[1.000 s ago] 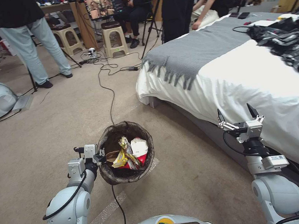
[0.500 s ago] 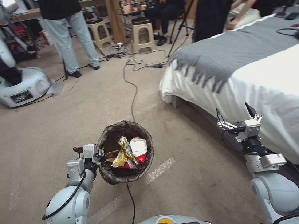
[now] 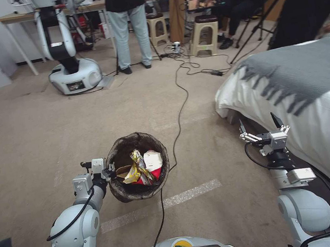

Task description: Pick up the trash bin, then pick up the garbage from the floor and place it into the trash bin.

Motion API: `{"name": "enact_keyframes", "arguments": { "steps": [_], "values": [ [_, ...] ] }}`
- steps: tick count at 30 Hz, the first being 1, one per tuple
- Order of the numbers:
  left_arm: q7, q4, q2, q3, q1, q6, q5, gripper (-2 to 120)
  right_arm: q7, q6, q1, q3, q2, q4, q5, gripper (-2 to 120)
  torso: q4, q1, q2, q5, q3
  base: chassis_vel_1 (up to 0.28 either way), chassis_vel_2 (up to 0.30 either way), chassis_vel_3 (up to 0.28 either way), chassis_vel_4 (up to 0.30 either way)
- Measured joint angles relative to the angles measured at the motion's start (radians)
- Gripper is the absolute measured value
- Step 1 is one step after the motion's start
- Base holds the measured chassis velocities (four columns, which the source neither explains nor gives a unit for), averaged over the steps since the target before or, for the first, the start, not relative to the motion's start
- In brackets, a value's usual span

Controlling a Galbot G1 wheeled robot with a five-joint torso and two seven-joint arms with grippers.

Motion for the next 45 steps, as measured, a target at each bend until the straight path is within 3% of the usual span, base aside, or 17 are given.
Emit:
{"name": "enact_keyframes", "arguments": {
  "steps": [14, 19, 26, 28, 37, 45],
  "values": [
    [-0.006, 0.004, 0.001, 0.001, -0.006, 0.01, -0.024, 0, 0.002, -0.002, 0.0, -0.001, -0.004, -0.007, 0.003, 100, 0.0006, 0.0, 0.0, 0.0, 0.0, 0.087, 0.088, 0.086, 0.082],
    [-0.059, 0.023, 0.013, 0.006, -0.039, 0.023, -0.131, 0, 0.003, -0.001, 0.0, -0.001, -0.006, -0.008, 0.004, 100, -0.0003, 0.0, 0.0, -0.0001, 0.0, 0.0, 0.0, 0.0, 0.0],
    [-0.071, 0.103, 0.049, -0.001, -0.076, 0.024, -0.212, 0, 0.003, -0.001, 0.009, -0.018, -0.015, -0.018, 0.005, 100, 0.0, 0.0, 0.0, 0.0001, 0.0, 0.0, 0.0, 0.0, 0.0],
    [-0.079, 0.159, 0.059, 0.003, -0.101, 0.024, -0.282, 0, 0.005, -0.002, 0.018, -0.033, -0.021, -0.025, 0.005, 100, 0.0001, 0.0, 0.0, -0.0002, 0.0, 0.0, 0.0, 0.0, 0.0],
    [-0.142, 0.322, 0.092, 0.022, -0.203, 0.025, -0.409, 0, 0.006, -0.002, 0.01, -0.042, -0.021, -0.025, 0.003, 100, -0.0001, 0.0, 0.0, -0.0001, 0.0, 0.0, 0.0, 0.0, 0.0],
    [-0.154, 0.459, 0.09, 0.037, -0.245, 0.024, -0.414, 0, 0.007, -0.001, 0.012, -0.055, -0.014, -0.03, -0.008, 100, 0.0003, 0.0, 0.0, -0.0001, 0.0, 0.0, 0.0, 0.0, 0.0]
  ]
}}
